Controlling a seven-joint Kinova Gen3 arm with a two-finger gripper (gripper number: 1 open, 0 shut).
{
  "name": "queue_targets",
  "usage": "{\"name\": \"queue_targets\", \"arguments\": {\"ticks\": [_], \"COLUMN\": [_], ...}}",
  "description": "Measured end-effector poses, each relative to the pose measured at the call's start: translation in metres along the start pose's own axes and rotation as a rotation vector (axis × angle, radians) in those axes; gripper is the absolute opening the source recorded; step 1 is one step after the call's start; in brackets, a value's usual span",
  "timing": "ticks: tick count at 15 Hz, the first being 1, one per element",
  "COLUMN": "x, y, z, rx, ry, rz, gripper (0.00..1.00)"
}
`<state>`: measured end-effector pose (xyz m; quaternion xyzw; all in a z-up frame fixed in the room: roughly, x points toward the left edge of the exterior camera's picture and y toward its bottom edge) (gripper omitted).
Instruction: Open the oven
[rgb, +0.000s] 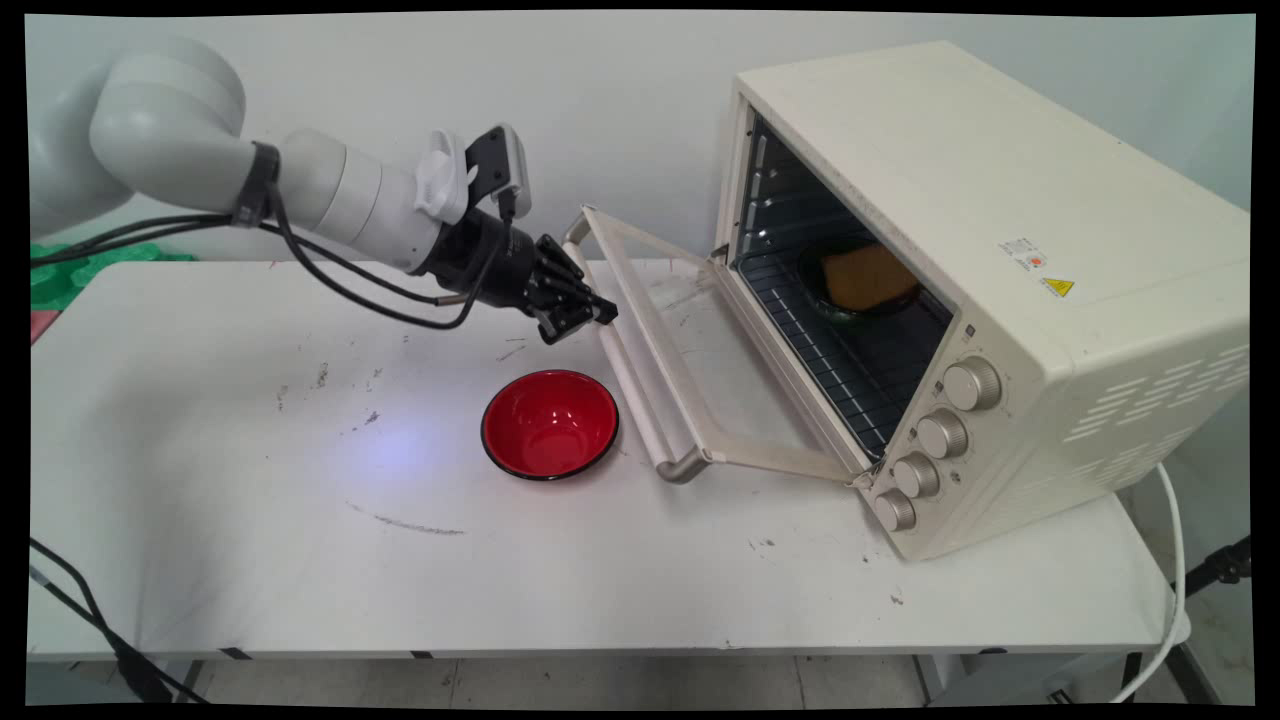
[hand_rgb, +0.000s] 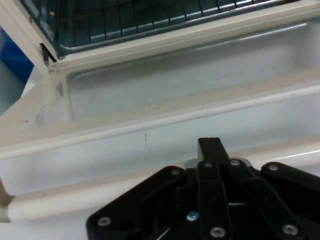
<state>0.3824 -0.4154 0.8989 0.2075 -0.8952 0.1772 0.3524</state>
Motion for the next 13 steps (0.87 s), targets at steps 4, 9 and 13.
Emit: {"name": "queue_targets", "arguments": {"ticks": [4,9,13], "x": [-0.012,-0.023,-0.032], "y": [0.003,0.006,0.008], "z": [0.003,0.005,0.007], "rx": [-0.001,-0.001,-0.001], "ry": [0.010,0.015,0.020], "rz": [0.002,0.005,0.007], "gripper": [0.00,0.00,0.00]}}
